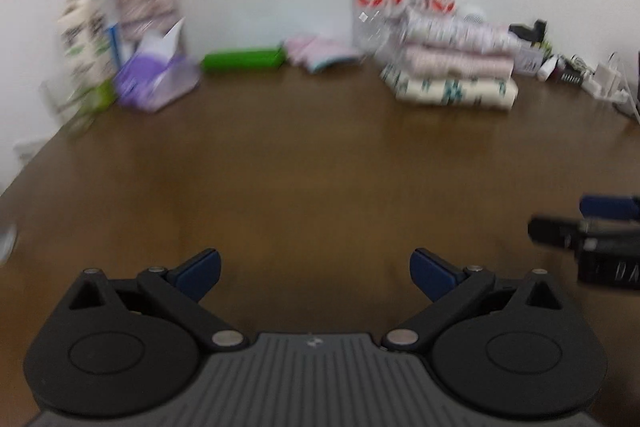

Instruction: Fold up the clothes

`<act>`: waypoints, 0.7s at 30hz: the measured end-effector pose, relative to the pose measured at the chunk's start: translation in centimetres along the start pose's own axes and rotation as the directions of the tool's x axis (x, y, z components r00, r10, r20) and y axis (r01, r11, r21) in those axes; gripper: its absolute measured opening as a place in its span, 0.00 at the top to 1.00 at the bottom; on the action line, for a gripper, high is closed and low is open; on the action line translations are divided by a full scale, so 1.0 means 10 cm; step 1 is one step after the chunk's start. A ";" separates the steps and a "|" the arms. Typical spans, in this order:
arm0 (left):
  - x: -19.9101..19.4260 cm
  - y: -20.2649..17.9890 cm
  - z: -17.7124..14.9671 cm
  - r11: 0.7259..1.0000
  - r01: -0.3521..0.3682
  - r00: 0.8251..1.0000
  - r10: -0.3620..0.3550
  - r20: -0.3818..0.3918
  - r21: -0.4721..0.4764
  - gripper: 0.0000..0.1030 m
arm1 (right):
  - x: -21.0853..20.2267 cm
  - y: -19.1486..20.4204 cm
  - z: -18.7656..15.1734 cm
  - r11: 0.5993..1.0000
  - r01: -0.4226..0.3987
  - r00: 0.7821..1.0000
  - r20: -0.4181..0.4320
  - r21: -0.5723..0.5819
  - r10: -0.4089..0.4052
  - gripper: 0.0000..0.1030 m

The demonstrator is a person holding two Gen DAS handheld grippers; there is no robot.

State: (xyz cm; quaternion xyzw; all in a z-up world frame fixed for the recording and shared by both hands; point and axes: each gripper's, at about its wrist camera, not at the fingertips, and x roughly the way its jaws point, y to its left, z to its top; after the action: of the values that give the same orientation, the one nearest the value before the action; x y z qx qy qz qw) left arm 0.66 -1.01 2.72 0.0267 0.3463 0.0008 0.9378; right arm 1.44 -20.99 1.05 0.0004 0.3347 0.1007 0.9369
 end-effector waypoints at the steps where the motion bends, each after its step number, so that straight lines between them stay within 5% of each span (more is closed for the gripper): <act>1: -0.05 0.01 -0.11 1.000 -0.007 1.000 0.007 0.005 -0.007 0.00 | -0.03 0.03 -0.08 1.000 -0.005 1.000 -0.005 0.003 0.005 0.26; 4: -0.11 -0.03 -0.30 0.999 -0.034 0.999 0.033 0.019 0.017 0.00 | -0.09 0.12 -0.22 1.000 0.002 1.000 -0.014 0.006 -0.001 0.13; 9: -0.04 -0.03 -0.31 0.999 -0.050 0.998 0.050 0.025 0.014 0.00 | -0.11 0.22 -0.27 0.995 0.103 0.995 -0.010 0.016 -0.103 0.10; 10: -0.02 -0.02 -0.31 0.999 -0.045 0.999 0.045 0.024 0.000 0.00 | -0.09 0.23 -0.27 0.992 0.121 0.993 -0.020 0.029 -0.120 0.00; 21: 0.01 0.08 -0.31 0.999 0.008 1.000 -0.007 0.006 -0.047 0.00 | -0.04 0.23 -0.25 0.987 0.152 0.988 -0.026 0.059 -0.151 0.00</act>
State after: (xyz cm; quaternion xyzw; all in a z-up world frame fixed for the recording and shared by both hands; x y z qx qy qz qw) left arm -1.25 -0.06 0.30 0.0034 0.3433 0.0053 0.9392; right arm -0.82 -18.98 -0.51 0.0026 0.3468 0.0189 0.9377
